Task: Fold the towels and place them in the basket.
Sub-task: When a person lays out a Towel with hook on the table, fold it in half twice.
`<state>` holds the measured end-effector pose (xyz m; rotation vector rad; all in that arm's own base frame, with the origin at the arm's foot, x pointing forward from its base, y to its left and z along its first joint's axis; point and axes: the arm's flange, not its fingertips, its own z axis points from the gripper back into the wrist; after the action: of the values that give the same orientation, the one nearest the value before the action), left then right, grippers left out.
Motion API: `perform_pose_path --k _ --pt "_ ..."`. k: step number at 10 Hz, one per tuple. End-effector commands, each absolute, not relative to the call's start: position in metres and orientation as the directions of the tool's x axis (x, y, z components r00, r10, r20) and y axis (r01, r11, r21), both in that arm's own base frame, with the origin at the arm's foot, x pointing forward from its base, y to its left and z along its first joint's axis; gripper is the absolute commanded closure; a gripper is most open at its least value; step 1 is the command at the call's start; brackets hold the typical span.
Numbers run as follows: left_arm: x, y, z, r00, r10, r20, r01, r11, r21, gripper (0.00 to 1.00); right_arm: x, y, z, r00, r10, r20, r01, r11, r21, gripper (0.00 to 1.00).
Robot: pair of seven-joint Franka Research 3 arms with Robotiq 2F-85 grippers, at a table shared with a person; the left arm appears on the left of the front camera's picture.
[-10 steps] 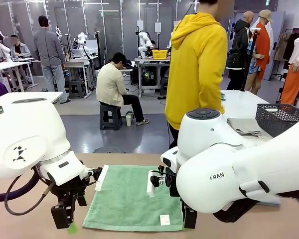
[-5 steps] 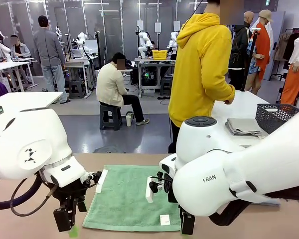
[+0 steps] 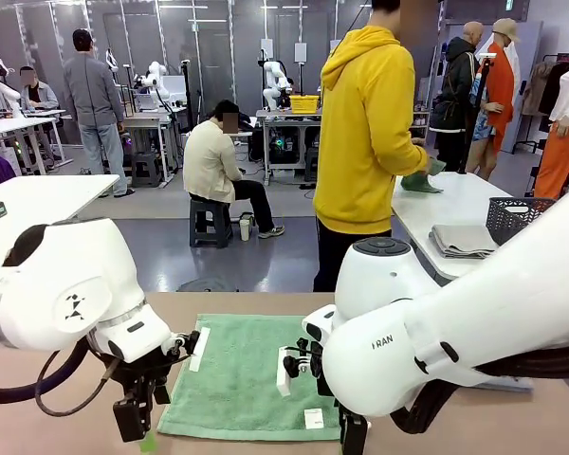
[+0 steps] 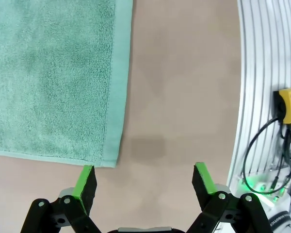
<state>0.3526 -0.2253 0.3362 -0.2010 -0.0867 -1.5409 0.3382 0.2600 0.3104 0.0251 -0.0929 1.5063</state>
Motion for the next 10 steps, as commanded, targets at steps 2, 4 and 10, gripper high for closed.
perform_pose_path --k 2,4,10 --pt "0.357 -0.228 0.316 0.004 -0.977 0.213 0.999 -0.005 -0.042 0.00 0.338 0.253 0.298 0.021 0.994 0.103 -0.998 0.027 -0.054 0.00" --pt "0.361 -0.231 0.309 -0.019 -0.980 0.200 1.000 -0.021 -0.009 0.00 0.341 0.252 0.293 0.014 0.994 0.110 -0.998 0.020 -0.052 0.00" --pt "0.368 -0.236 0.291 -0.008 -0.988 0.151 0.999 -0.014 -0.034 0.00 0.341 0.252 0.279 0.021 0.994 0.108 -0.999 0.024 -0.030 0.00"
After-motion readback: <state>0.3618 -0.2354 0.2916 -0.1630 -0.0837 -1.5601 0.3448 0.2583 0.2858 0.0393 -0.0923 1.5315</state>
